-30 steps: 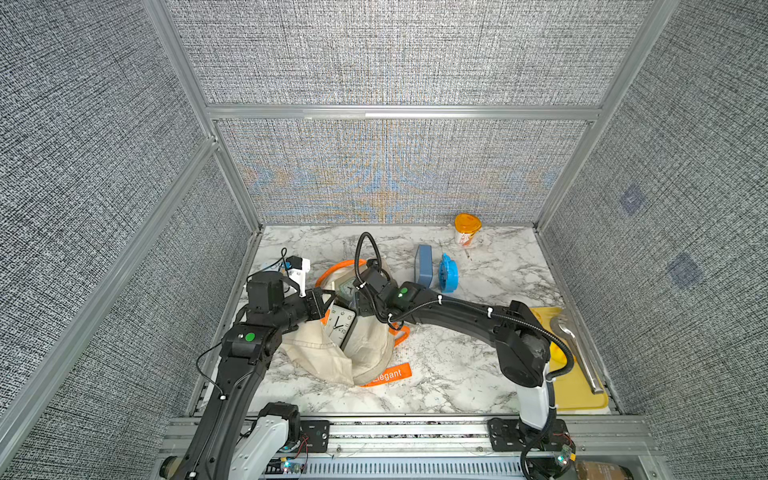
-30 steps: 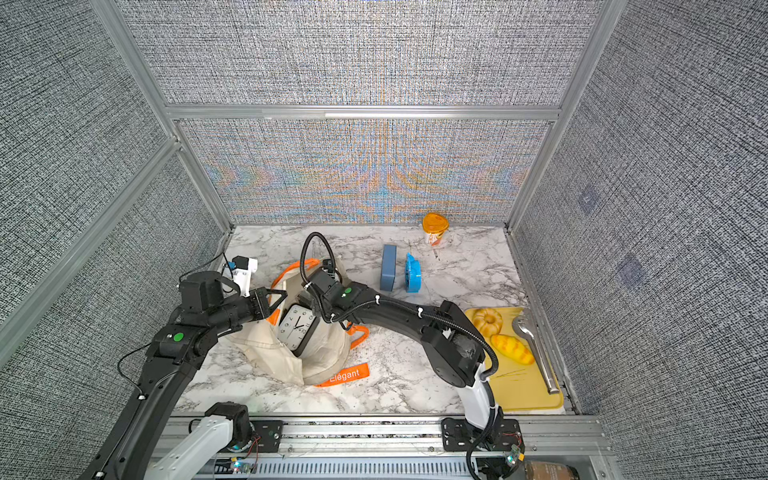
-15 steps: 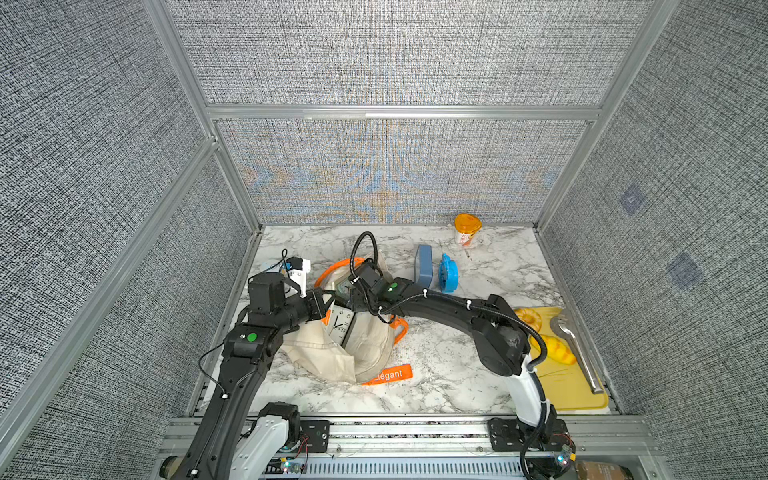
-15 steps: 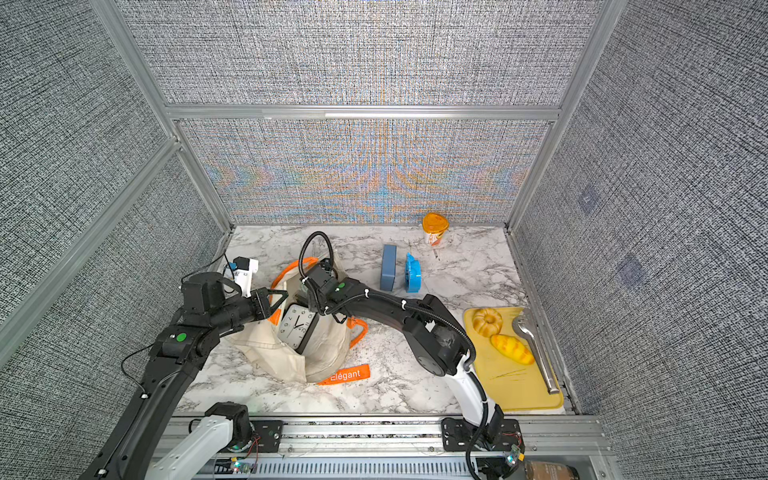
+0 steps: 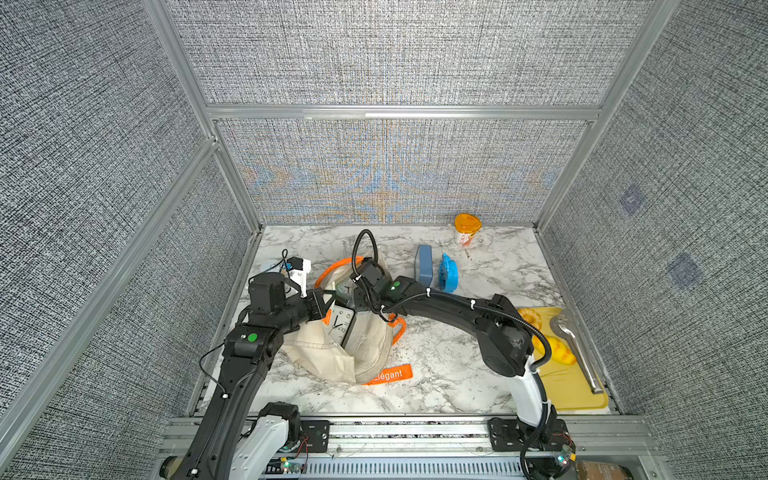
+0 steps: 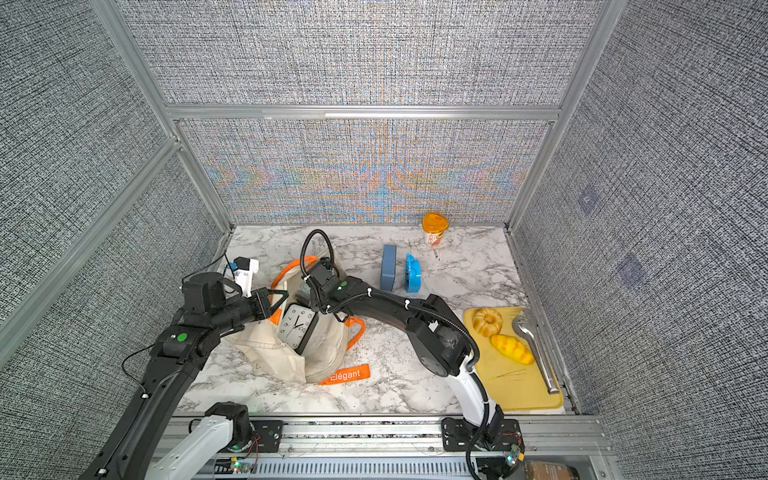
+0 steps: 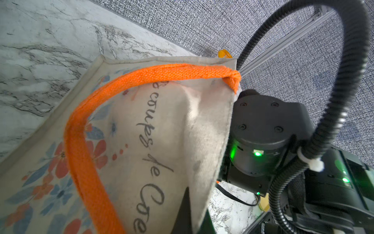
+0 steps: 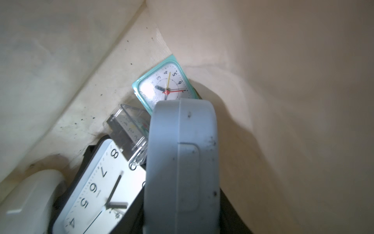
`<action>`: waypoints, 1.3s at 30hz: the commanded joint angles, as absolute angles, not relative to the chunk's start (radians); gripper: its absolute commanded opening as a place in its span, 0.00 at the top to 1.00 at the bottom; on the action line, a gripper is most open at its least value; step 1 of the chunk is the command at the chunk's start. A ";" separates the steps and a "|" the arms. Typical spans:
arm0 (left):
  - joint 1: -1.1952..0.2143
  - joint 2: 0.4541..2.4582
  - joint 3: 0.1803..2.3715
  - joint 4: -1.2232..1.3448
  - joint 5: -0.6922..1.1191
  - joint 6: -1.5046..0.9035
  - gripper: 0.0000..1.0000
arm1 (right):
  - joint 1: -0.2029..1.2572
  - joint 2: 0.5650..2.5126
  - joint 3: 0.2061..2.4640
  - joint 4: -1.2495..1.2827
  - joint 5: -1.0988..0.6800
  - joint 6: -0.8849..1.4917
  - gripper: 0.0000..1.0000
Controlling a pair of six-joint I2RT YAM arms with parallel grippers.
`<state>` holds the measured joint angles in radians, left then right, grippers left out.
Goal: Take the alarm clock out of the canvas bag
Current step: Pick up the alarm from the canvas bag.
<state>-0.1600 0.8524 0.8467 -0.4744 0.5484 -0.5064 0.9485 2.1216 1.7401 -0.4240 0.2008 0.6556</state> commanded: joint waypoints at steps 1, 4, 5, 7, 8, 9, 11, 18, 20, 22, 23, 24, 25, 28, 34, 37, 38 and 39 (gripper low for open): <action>-0.158 0.851 0.857 -0.466 0.546 -0.509 0.99 | 0.951 2.084 1.741 -0.441 0.215 0.641 0.57; -0.158 0.851 0.857 -0.465 0.527 -0.520 0.99 | 0.956 2.041 1.738 -0.460 0.218 0.636 0.57; -0.158 0.853 0.859 -0.463 0.520 -0.525 0.98 | 0.957 2.023 1.738 -0.469 0.217 0.638 0.57; -0.159 0.852 0.859 -0.457 0.506 -0.538 0.98 | 0.963 1.996 1.736 -0.486 0.218 0.634 0.57; -0.158 0.851 0.859 -0.453 0.502 -0.544 0.98 | 0.969 1.976 1.735 -0.503 0.216 0.633 0.57; -0.158 0.851 0.860 -0.448 0.499 -0.549 0.98 | 0.973 1.958 1.732 -0.511 0.215 0.631 0.57; -0.158 0.851 0.861 -0.442 0.497 -0.557 0.98 | 0.987 1.913 1.718 -0.533 0.204 0.621 0.57; -0.158 0.847 0.878 -0.460 0.476 -0.557 0.98 | 1.039 1.737 1.700 -0.672 0.134 0.551 0.57; -0.158 0.847 0.882 -0.465 0.462 -0.559 0.98 | 1.058 1.679 1.684 -0.712 0.125 0.536 0.57; -0.159 0.851 0.888 -0.465 0.456 -0.561 0.98 | 1.067 1.631 1.673 -0.764 0.128 0.536 0.57; -0.158 0.853 0.890 -0.464 0.455 -0.561 0.98 | 1.072 1.601 1.668 -0.795 0.144 0.543 0.57; -0.159 0.855 0.894 -0.463 0.450 -0.562 0.98 | 1.074 1.569 1.662 -0.821 0.162 0.548 0.57; -0.159 0.855 0.896 -0.463 0.444 -0.563 0.98 | 1.075 1.537 1.656 -0.847 0.181 0.558 0.57; -0.158 0.856 0.903 -0.465 0.437 -0.561 0.98 | 1.075 1.438 1.635 -0.896 0.267 0.592 0.57; -0.159 0.865 0.907 -0.451 0.453 -0.549 0.98 | 0.994 1.300 1.611 -1.027 0.395 0.635 0.57; -0.159 0.865 0.905 -0.429 0.475 -0.552 0.98 | 0.881 1.256 1.569 -1.061 0.389 0.589 0.57; -0.158 0.866 0.907 -0.426 0.481 -0.550 0.98 | 0.829 1.238 1.545 -1.054 0.385 0.557 0.57; -0.161 0.867 0.906 -0.420 0.489 -0.547 0.98 | 0.781 1.226 1.522 -1.045 0.384 0.531 0.57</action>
